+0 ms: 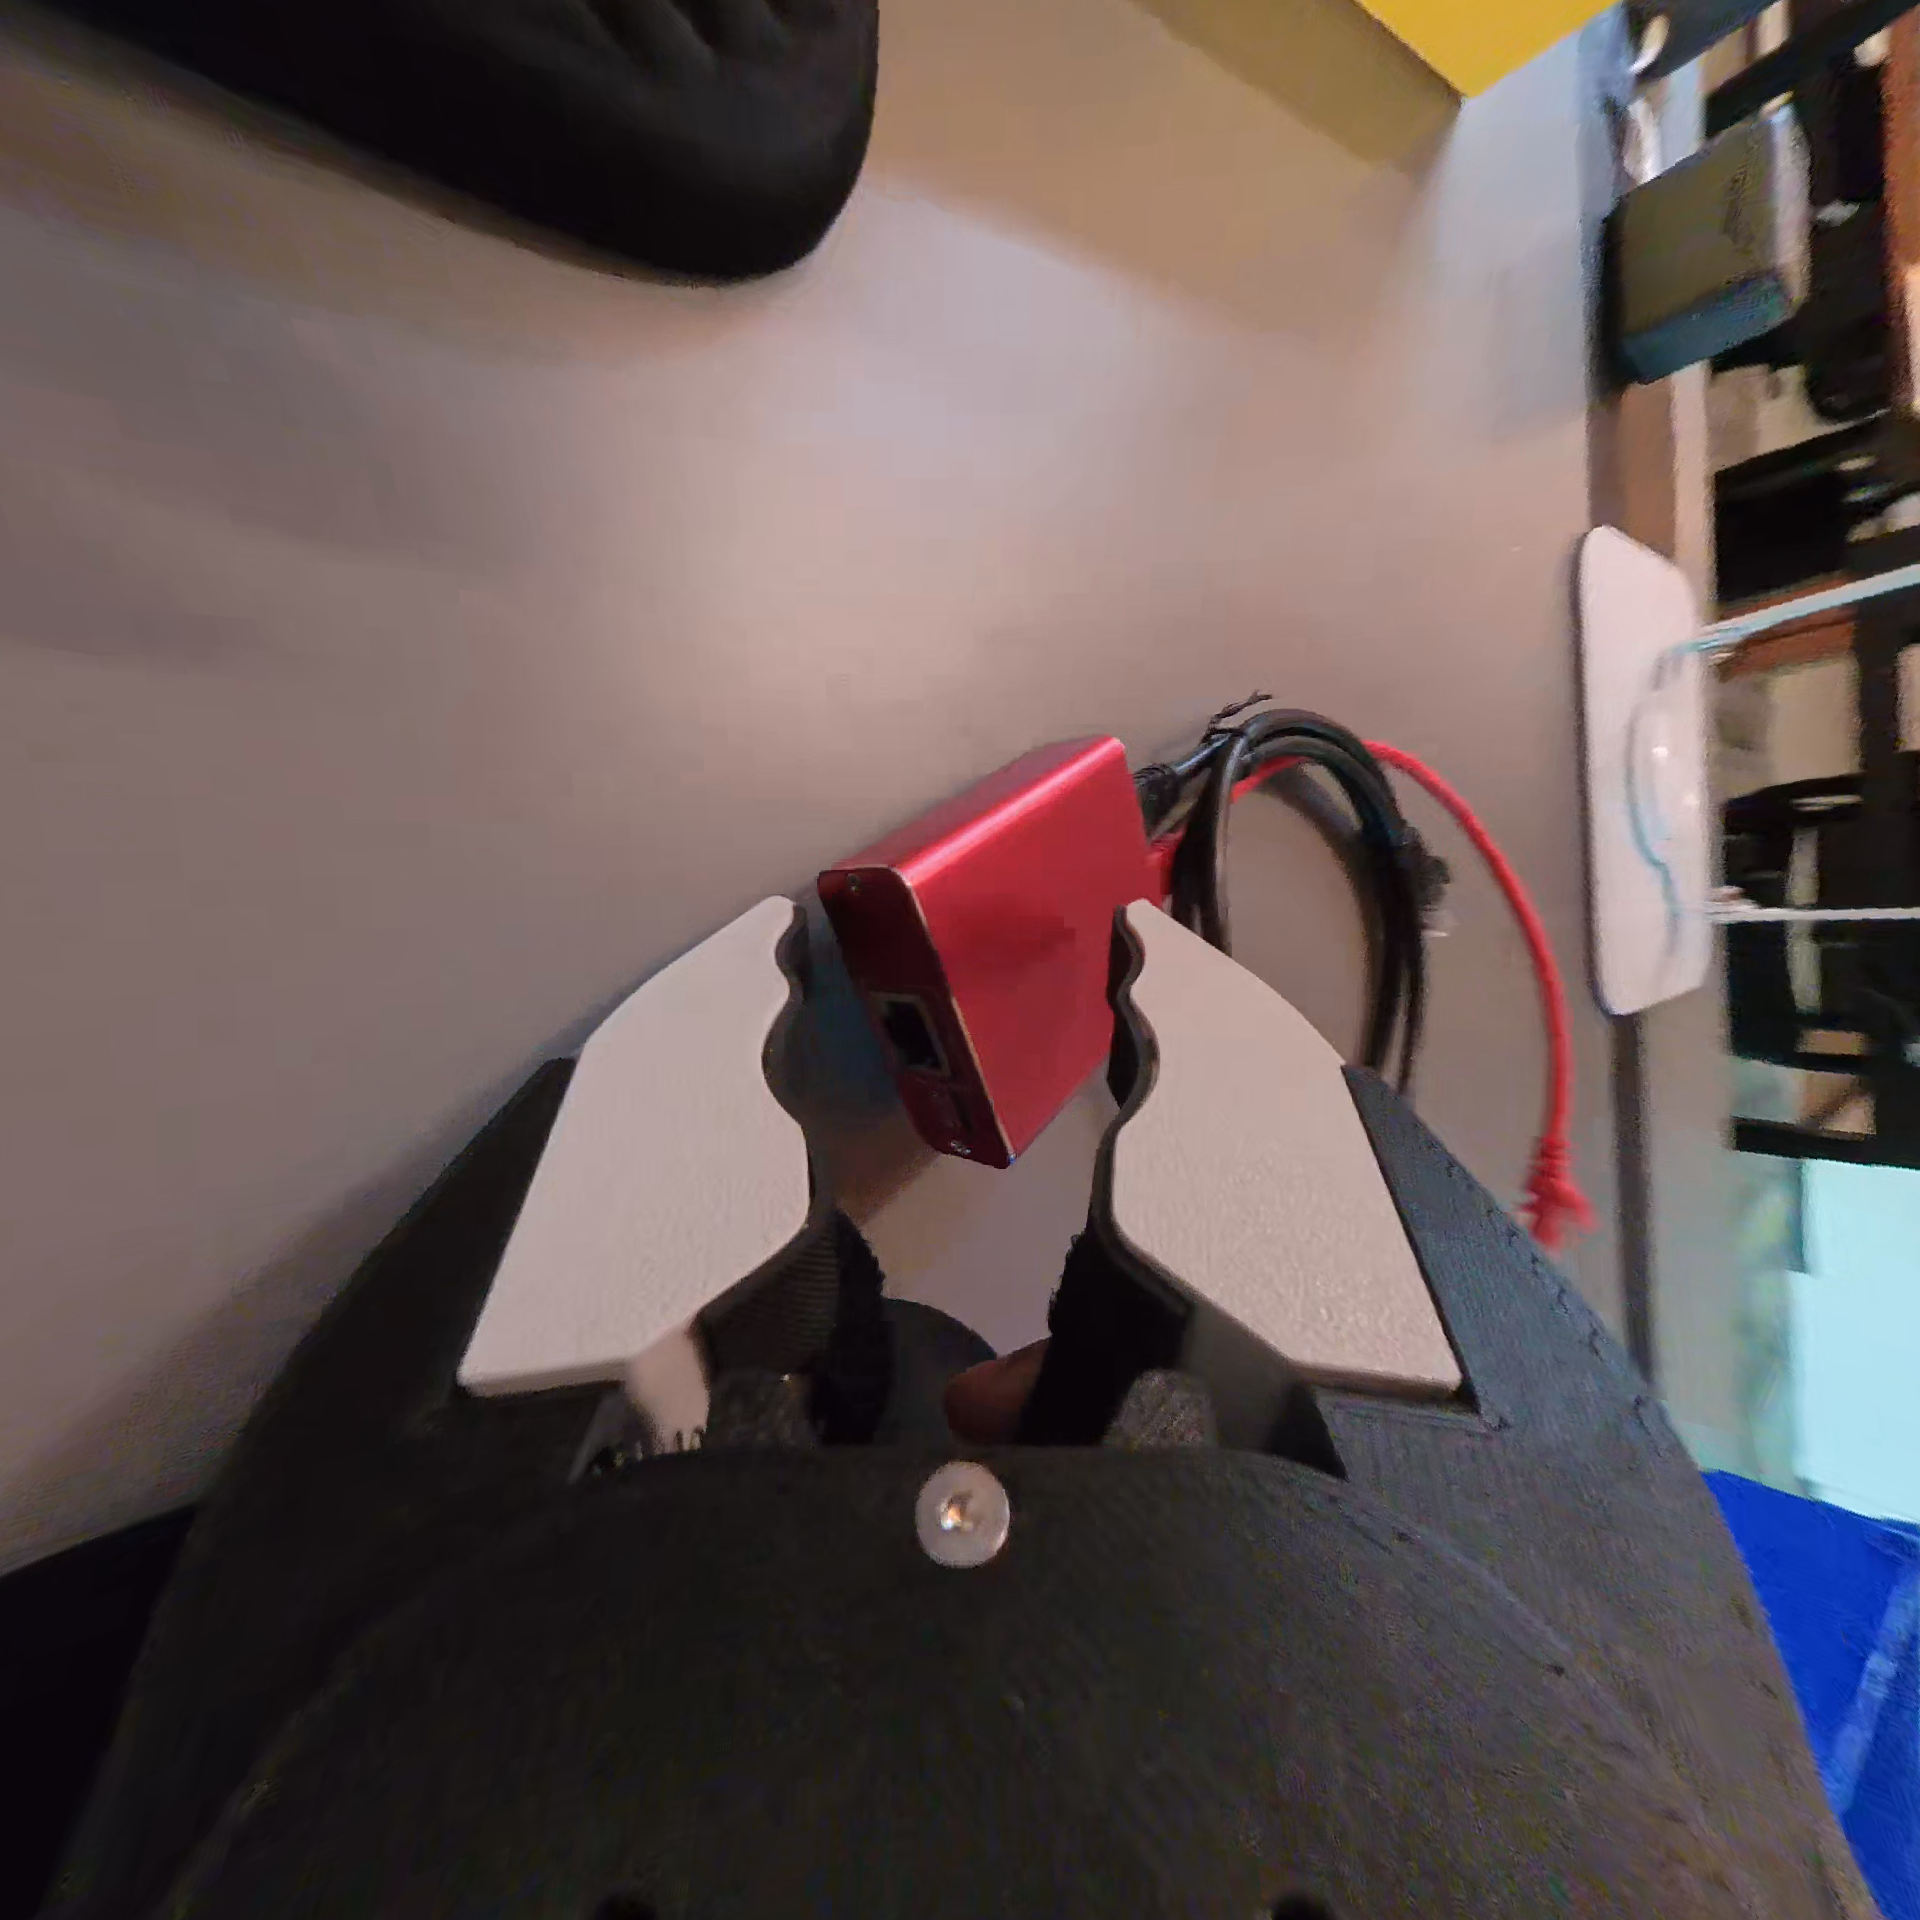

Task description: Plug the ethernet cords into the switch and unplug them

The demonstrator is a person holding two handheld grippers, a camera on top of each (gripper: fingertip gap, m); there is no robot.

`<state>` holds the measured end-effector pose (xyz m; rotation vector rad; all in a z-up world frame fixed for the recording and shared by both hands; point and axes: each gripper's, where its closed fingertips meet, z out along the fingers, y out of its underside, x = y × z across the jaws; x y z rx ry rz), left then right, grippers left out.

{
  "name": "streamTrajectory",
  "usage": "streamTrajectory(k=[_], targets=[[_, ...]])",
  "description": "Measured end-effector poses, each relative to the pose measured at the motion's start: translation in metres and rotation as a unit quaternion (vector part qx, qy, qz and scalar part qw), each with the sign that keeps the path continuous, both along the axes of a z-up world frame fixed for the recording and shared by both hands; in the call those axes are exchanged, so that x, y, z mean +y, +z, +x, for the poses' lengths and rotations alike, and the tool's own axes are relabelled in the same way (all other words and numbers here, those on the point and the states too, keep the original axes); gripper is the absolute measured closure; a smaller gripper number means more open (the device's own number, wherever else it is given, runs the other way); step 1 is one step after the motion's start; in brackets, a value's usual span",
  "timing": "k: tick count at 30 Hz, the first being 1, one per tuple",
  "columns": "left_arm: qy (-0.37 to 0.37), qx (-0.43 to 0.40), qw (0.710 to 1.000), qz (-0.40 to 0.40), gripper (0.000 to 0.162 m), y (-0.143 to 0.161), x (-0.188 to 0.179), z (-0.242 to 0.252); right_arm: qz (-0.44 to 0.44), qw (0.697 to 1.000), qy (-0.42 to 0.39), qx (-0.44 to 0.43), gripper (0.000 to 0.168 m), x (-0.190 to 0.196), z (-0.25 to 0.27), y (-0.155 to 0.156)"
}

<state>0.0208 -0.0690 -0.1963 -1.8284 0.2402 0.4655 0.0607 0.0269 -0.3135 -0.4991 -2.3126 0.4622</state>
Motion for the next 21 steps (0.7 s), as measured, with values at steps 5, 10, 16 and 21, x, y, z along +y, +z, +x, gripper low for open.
streamTrajectory(k=[5,10,16,21], targets=[[0.003,-0.021,1.0,-0.004,0.114,-0.001,-0.002,-0.001,-0.16,0.984,-0.014,-0.077,0.095,-0.01,0.008,0.002],[0.059,-0.064,0.996,-0.022,0.113,0.005,-0.028,-0.03,-0.389,0.919,0.014,-0.065,0.081,-0.018,0.011,0.048],[0.177,-0.124,0.958,-0.187,0.114,-0.023,-0.12,-0.112,-0.539,0.842,0.02,0.013,0.088,0.01,0.011,0.09],[0.191,-0.281,0.884,-0.321,0.124,-0.085,-0.152,-0.141,-0.519,0.854,0.011,0.028,0.089,0.013,0.01,0.086]])
